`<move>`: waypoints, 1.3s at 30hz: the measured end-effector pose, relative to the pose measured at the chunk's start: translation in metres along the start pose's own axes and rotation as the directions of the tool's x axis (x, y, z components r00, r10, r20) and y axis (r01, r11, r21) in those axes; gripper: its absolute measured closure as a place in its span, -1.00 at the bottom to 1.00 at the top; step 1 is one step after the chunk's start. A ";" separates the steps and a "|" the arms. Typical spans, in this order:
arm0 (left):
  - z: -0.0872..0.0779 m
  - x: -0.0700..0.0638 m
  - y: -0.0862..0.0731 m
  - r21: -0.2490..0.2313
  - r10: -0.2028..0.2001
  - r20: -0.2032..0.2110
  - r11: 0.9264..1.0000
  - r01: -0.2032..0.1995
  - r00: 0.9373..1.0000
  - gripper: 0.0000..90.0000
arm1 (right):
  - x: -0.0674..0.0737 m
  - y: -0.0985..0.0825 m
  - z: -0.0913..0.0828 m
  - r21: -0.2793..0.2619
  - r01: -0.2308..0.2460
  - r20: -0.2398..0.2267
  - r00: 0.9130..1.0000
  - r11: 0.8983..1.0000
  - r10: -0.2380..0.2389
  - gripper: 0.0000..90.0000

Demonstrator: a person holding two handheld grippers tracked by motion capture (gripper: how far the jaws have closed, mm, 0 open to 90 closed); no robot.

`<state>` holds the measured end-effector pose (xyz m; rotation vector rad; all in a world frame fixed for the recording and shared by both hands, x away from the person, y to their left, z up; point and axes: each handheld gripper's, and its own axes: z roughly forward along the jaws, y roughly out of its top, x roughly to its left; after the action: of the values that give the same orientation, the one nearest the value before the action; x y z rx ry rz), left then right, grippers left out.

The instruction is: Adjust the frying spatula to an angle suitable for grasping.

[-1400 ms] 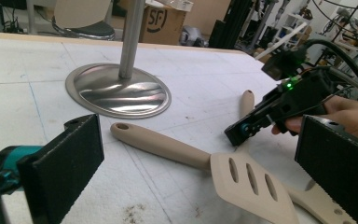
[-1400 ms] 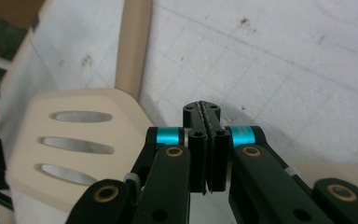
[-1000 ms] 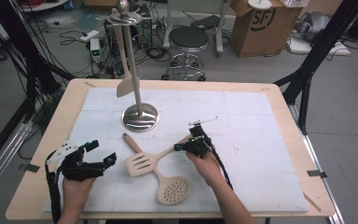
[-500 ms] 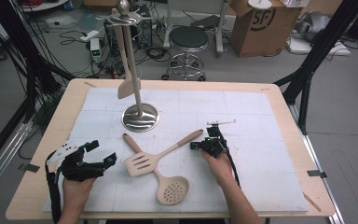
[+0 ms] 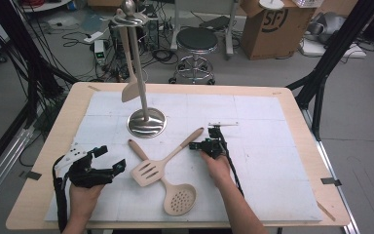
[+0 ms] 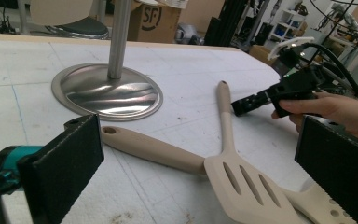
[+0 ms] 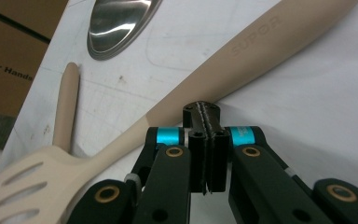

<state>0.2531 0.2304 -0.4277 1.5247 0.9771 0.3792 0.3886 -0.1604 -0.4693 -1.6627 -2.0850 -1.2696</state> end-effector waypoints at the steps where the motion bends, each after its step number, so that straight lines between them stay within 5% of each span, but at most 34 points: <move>1: 0.000 0.000 0.000 -0.002 -0.002 -0.001 1.000 0.002 1.000 -0.96 | 0.003 0.002 0.004 0.002 0.009 0.002 1.000 1.000 -0.009 1.00; 9: -0.001 0.005 0.000 -0.004 -0.010 -0.003 1.000 0.010 1.000 -0.96 | 0.011 0.010 0.019 0.002 0.027 -0.001 1.000 1.000 -0.027 1.00; 13: 0.001 0.004 0.000 -0.003 -0.013 0.005 1.000 0.013 1.000 -0.96 | 0.011 0.007 0.016 -0.001 0.032 0.000 0.999 0.999 -0.032 1.00; 16: 0.003 0.003 0.000 0.006 -0.005 0.011 1.000 0.005 1.000 -0.96 | 0.012 0.001 0.009 -0.006 0.044 -0.025 0.999 0.999 -0.045 0.82; 23: 0.005 -0.002 -0.001 0.043 -0.005 0.021 0.999 0.004 1.000 -0.96 | 0.013 -0.014 -0.027 -0.062 0.089 -0.060 0.994 0.994 -0.093 0.15; 26: 0.007 -0.004 -0.001 0.060 -0.057 0.062 0.997 0.053 0.996 -0.96 | 0.011 -0.023 -0.047 -0.083 0.132 -0.059 0.989 0.988 -0.137 0.08; 35: 0.011 -0.013 -0.002 0.078 -0.013 0.051 0.997 0.009 0.999 -0.95 | -0.003 -0.042 -0.088 -0.136 0.184 -0.076 0.978 0.973 -0.196 0.02; 39: 0.007 -0.011 -0.003 0.074 -0.020 0.044 0.997 0.017 0.999 -0.95 | -0.003 -0.048 -0.100 -0.166 0.193 -0.085 0.974 0.967 -0.209 -0.23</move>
<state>0.2506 0.2173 -0.4284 1.5826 0.9787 0.2973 0.3132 -0.2331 -0.4332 -1.4362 -2.1880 -1.5834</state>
